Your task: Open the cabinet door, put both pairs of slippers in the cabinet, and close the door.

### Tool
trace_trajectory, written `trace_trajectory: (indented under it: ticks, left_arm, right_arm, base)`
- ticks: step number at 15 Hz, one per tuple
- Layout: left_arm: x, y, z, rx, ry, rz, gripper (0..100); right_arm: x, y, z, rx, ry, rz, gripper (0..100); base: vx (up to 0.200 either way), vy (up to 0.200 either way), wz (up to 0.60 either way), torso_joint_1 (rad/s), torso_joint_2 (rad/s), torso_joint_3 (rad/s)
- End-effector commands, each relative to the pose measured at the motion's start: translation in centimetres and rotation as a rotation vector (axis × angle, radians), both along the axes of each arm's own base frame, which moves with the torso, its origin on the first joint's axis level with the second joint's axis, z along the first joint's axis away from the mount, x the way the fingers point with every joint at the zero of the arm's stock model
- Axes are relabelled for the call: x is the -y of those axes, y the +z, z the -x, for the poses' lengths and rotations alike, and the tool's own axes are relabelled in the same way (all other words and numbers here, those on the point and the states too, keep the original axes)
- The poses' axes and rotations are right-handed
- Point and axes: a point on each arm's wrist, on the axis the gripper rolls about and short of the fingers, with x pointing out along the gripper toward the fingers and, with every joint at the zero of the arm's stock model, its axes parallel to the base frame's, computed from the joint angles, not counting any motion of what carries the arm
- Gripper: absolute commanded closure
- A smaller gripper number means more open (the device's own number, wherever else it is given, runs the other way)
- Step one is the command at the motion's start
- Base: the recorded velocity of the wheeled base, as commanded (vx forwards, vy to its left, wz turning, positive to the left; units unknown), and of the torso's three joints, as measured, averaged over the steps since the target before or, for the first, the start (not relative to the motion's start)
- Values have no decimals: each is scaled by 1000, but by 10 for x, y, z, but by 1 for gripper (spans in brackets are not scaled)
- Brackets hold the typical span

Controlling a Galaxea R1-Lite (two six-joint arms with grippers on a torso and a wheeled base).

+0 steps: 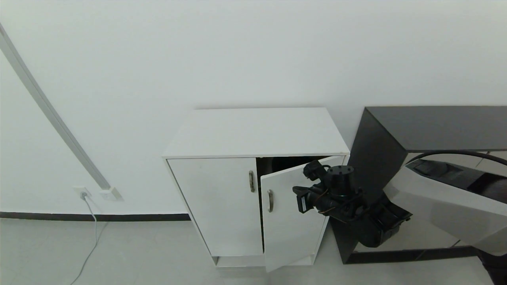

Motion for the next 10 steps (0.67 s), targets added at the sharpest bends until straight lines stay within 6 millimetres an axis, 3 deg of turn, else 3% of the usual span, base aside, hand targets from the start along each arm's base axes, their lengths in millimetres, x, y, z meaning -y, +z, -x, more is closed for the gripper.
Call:
trace_trajectory:
  ticks: [1, 10]
  left_arm:
    - [0, 0, 0, -1, 1, 0, 100]
    - [0, 0, 0, -1, -1, 0, 100]
  right_arm:
    - [0, -2, -5, 5, -6, -2, 100]
    - [2, -2, -24, -21, -31, 15, 100]
  base:
    - [0, 0, 0, 0, 0, 0]
    - [0, 0, 0, 0, 0, 0]
